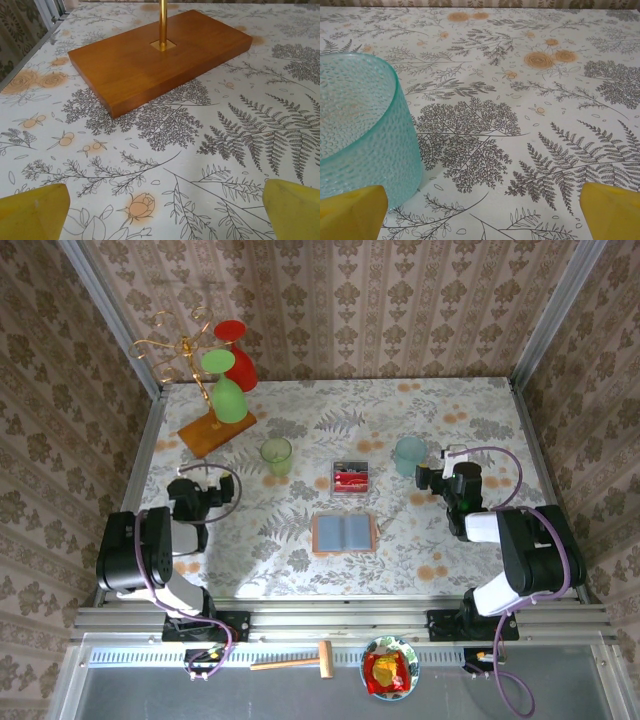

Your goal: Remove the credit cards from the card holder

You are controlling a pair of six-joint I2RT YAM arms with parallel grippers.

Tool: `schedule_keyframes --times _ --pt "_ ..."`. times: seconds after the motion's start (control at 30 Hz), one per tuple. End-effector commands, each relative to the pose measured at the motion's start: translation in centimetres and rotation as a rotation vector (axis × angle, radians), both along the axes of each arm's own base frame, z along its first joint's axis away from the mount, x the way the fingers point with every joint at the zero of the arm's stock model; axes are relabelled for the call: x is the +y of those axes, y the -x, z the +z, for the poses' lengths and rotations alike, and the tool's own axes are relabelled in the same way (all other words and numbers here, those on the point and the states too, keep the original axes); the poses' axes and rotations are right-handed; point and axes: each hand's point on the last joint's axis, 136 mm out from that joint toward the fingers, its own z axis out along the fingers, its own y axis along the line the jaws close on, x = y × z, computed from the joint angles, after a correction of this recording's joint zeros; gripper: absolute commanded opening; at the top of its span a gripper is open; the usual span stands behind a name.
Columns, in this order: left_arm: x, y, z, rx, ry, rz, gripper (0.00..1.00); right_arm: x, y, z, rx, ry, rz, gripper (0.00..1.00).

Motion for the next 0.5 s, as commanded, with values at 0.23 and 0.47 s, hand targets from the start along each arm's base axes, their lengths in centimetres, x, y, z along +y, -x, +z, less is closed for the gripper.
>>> schedule_keyframes --times 0.23,0.47 --pt "-1.27 -2.07 2.18 -0.041 -0.121 -0.005 1.00 0.04 -0.62 1.31 -0.057 -0.022 0.002 1.00" --pt "-1.29 -2.00 2.21 -0.046 -0.123 -0.005 1.00 0.04 -0.65 1.38 -0.059 -0.022 0.002 1.00"
